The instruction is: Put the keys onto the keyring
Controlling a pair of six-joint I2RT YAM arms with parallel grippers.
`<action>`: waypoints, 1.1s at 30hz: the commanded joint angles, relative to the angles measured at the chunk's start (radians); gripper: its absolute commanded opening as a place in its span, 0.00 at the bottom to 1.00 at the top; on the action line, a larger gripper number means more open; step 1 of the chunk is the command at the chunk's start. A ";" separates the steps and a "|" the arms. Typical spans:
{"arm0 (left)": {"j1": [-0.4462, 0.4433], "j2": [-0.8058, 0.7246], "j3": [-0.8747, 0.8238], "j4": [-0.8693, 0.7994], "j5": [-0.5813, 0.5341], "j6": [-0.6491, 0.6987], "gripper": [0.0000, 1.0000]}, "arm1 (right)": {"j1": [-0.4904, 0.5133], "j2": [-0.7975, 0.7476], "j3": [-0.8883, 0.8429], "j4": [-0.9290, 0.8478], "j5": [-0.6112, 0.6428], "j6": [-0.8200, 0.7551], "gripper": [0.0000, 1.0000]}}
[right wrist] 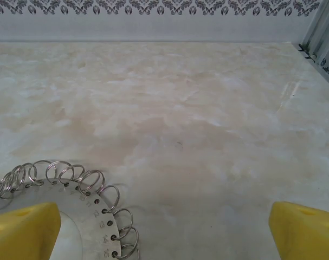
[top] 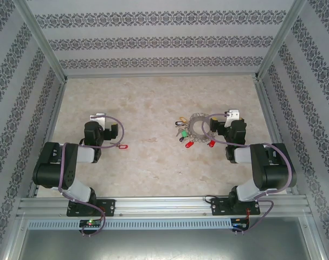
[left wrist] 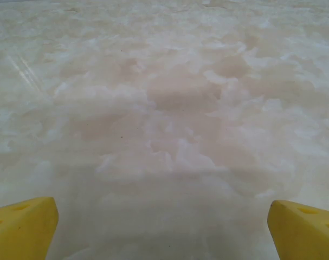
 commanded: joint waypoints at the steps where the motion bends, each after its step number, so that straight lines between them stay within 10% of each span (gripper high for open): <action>1: 0.012 -0.005 0.016 0.043 0.016 -0.014 1.00 | 0.006 -0.014 0.016 0.012 0.012 0.006 0.98; 33: 0.011 -0.006 0.015 0.048 0.012 -0.014 1.00 | 0.001 -0.033 0.014 0.007 0.070 0.040 0.98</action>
